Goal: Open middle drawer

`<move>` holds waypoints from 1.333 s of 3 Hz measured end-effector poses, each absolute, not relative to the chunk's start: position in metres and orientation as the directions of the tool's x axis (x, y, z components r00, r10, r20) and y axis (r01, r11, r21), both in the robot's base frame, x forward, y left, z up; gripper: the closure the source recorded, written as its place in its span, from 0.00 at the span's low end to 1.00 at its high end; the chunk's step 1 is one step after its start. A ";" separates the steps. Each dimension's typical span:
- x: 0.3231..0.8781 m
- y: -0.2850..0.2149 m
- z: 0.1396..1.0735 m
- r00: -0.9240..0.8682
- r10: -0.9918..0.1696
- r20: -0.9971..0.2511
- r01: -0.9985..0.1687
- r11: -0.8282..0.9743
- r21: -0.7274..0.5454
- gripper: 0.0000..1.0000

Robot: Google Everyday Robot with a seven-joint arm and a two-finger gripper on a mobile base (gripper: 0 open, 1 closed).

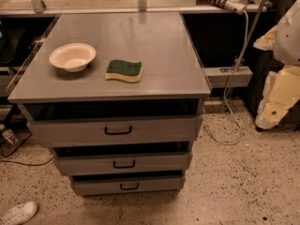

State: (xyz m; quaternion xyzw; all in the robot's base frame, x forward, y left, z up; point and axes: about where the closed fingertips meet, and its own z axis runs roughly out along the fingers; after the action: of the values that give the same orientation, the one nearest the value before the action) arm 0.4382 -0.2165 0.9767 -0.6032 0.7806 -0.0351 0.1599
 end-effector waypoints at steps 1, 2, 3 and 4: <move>0.438 -0.216 0.977 -0.221 -0.953 -0.207 -0.931 0.270 -0.248 0.00; 0.430 -0.205 0.951 -0.228 -0.951 -0.210 -0.937 0.273 -0.220 0.00; 0.414 -0.183 0.902 -0.250 -0.945 -0.212 -0.948 0.284 -0.146 0.00; 0.412 -0.182 0.899 -0.253 -0.943 -0.217 -0.947 0.287 -0.144 0.00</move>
Offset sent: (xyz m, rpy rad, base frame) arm -0.0256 0.0353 -0.0849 0.0288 0.1048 -0.0024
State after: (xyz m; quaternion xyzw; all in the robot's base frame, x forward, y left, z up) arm 0.4122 -0.1817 0.8989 -0.5969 0.7915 0.0078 0.1309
